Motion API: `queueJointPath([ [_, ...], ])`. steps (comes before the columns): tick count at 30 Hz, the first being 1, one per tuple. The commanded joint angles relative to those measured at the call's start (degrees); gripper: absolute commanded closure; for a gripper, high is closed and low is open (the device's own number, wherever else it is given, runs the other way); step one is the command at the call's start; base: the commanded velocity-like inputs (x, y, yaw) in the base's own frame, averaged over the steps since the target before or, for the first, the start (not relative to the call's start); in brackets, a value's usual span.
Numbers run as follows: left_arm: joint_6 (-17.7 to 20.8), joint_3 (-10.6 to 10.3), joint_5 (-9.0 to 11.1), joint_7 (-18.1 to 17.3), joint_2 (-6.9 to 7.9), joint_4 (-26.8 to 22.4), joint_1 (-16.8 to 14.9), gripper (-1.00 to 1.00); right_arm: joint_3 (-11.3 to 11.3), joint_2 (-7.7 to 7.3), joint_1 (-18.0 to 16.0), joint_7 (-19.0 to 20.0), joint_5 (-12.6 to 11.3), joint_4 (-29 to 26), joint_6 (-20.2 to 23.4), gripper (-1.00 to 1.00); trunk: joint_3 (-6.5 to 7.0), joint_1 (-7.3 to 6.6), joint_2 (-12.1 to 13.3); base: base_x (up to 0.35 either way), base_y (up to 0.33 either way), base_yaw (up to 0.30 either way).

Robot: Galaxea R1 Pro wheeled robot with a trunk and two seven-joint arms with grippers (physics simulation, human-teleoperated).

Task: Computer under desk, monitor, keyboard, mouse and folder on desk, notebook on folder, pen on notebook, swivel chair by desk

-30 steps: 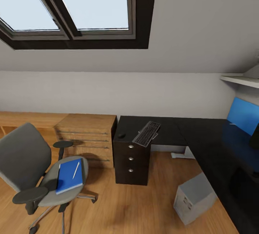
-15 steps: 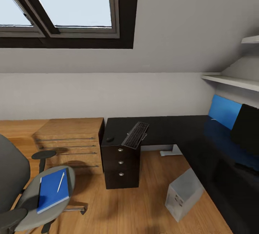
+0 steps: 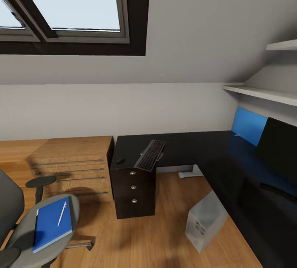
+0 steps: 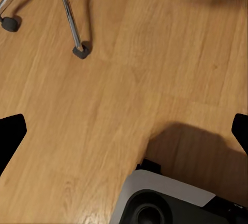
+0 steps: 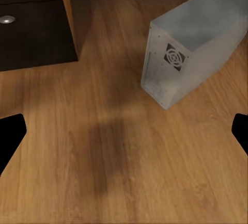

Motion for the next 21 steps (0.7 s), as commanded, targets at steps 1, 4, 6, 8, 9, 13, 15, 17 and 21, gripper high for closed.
queueJointPath([
  [1,-0.1,0.1,0.0,0.1,-0.06,-0.1,0.0,-1.0,0.5,-0.02,-0.1,-0.3,-0.4,0.0,-0.2,-1.0,-0.08,0.03,-0.1,0.279,0.0,-0.002],
  [4,-0.1,0.1,0.0,0.1,-0.07,-0.1,0.0,-1.0,0.5,-0.02,-0.1,-0.3,-0.4,0.0,-0.2,-1.0,-0.08,0.03,-0.1,0.292,0.0,-0.001],
  [6,-0.1,0.0,-0.1,0.1,-0.13,-0.1,0.0,-1.0,0.5,-0.02,-0.1,-0.3,-0.4,0.0,-0.1,-1.0,-0.08,0.03,-0.1,0.041,0.0,0.0],
  [8,-0.1,0.0,-0.1,0.1,-0.16,-0.1,0.0,-1.0,0.5,-0.02,-0.1,-0.3,-0.4,0.0,-0.1,-1.0,-0.08,0.03,-0.1,0.016,0.0,0.0],
  [9,-0.1,0.0,-0.1,0.0,-0.19,-0.1,0.0,-1.0,0.5,-0.02,-0.1,-0.3,-0.4,0.0,-0.1,-1.0,-0.08,0.03,-0.1,0.009,0.0,0.0],
  [13,-0.1,0.0,0.0,0.1,-0.34,-0.5,0.0,-1.0,0.5,-0.02,-0.1,-0.3,-0.4,0.0,-0.2,-1.0,-0.08,0.03,-0.1,0.002,0.0,0.0],
  [15,-0.1,0.0,0.0,0.2,-0.38,-0.8,0.0,-1.0,0.5,-0.02,-0.1,-0.3,-0.4,0.0,-0.2,-1.0,-0.26,0.25,-0.5,0.0,0.0,0.0],
  [17,-0.3,0.1,0.0,0.1,-0.61,-2.4,0.0,-1.0,0.5,-0.02,-0.1,-0.3,-0.4,-0.1,-0.2,-1.0,-0.62,0.69,-1.3,0.0,0.0,0.0],
  [21,-0.1,0.3,0.0,0.0,-1.96,-9.9,0.0,-1.0,0.5,0.0,-0.1,-0.2,-0.3,-0.6,-0.2,-1.0,-1.34,1.57,-2.9,0.0,0.0,0.0],
])
